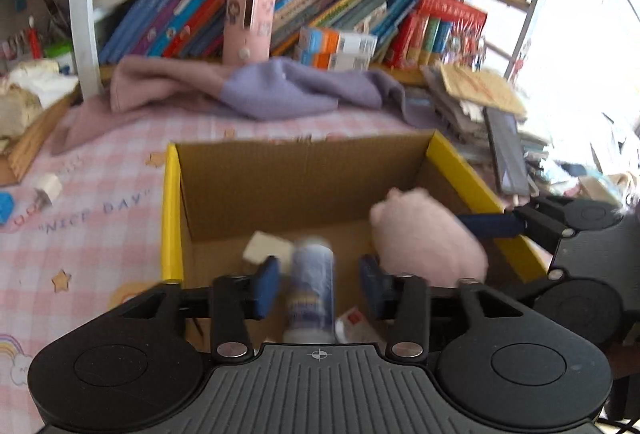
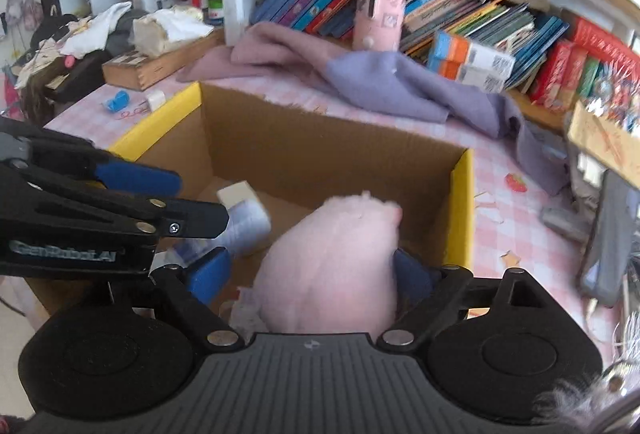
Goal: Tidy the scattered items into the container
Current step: 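Lower the plush toy and bottle into the yellow box and open both tools, then lift both open tools out of the box and back away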
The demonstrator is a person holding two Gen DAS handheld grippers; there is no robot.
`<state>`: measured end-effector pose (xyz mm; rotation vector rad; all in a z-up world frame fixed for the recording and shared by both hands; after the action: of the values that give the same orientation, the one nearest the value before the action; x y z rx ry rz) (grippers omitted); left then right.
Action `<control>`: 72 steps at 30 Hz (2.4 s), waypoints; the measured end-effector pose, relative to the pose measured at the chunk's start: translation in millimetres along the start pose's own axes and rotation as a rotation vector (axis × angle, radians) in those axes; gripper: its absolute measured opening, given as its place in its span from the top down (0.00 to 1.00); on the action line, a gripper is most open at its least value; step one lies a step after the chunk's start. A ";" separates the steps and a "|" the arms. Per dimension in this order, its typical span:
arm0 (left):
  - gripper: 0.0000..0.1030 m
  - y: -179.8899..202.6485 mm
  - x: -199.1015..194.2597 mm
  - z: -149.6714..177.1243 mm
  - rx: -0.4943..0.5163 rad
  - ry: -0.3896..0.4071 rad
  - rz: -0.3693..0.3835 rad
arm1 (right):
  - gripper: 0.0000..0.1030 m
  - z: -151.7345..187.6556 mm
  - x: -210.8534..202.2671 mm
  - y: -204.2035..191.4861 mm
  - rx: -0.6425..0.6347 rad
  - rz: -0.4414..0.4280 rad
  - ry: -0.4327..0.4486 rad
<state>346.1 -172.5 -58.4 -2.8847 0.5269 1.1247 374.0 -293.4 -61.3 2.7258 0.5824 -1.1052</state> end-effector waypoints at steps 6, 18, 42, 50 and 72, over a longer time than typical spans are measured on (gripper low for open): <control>0.34 11.1 -24.5 -14.2 0.030 0.087 -0.002 | 0.14 -8.1 -22.7 9.9 0.064 0.009 0.066; 0.11 -16.2 -94.4 -2.1 -0.020 0.209 -0.150 | 0.14 -11.2 -82.3 -8.0 0.189 0.081 0.215; 0.07 -95.9 -235.0 104.6 0.006 0.280 -0.124 | 0.32 63.7 -179.6 -165.0 0.349 0.338 0.306; 0.07 -129.8 -266.7 148.6 -0.006 0.228 -0.160 | 0.31 108.2 -196.1 -220.1 0.410 0.394 0.255; 0.07 -159.5 -301.1 197.0 0.003 0.162 -0.183 | 0.32 126.3 -185.4 -302.0 0.343 0.253 0.149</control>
<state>58.9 94.5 -25.8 -2.9634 0.2580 0.8708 49.9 -106.9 -19.5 3.0803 0.0580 -1.0259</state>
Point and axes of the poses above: each gripper's, at about its wrist camera, not at the fingertips, and x roughly the way its jaws point, y to its right, z to its underside, the point moved 8 cm from there along x, roughly the way its jaws point, and after that the axes turned 4 degrees about x, right-handed, at the moved point
